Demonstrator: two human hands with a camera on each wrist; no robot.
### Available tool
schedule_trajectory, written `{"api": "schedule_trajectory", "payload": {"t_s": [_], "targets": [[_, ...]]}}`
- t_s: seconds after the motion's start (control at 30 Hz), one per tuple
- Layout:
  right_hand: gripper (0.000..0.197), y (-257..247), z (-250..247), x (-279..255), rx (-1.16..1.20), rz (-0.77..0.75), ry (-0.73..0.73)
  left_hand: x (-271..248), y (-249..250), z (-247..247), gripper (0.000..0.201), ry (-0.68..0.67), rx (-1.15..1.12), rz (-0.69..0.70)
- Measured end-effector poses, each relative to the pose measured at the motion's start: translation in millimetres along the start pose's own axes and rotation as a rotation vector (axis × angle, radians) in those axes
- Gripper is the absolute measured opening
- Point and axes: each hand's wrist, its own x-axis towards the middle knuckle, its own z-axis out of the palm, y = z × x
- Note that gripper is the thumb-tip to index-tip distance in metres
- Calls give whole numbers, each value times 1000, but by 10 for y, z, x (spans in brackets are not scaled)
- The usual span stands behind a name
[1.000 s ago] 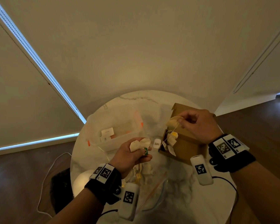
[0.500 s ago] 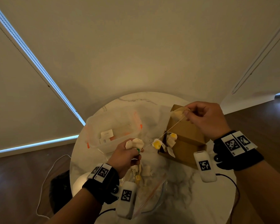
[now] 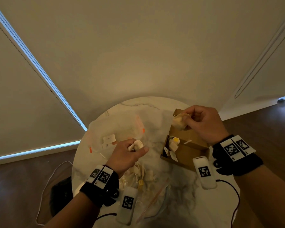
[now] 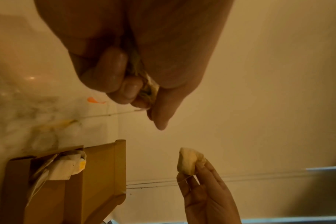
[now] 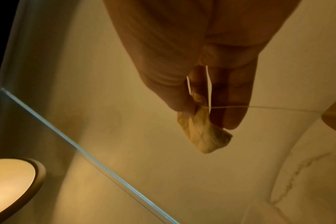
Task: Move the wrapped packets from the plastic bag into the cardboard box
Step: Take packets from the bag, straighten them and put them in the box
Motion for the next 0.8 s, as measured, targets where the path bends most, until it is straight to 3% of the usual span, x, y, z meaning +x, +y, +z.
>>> {"api": "schedule_trajectory", "payload": {"t_s": [0.17,0.3,0.57,0.67,0.8], "targets": [[12,-96,99,-92,-105,-36,-225,2,169,34,17,91,112,227],[10,-170,248,-154,-244,-90,-415,62,329,62,4,70,136,299],[7,-234,403,-191,-204,-91,-449,31,408,69,10,-98,114,335],[11,-212,424,-209,-210,-72,-439,61,353,54,5,-23,217,364],[11,-95,395,-244,-257,36,-450,157,309,14,7,132,169,332]]}}
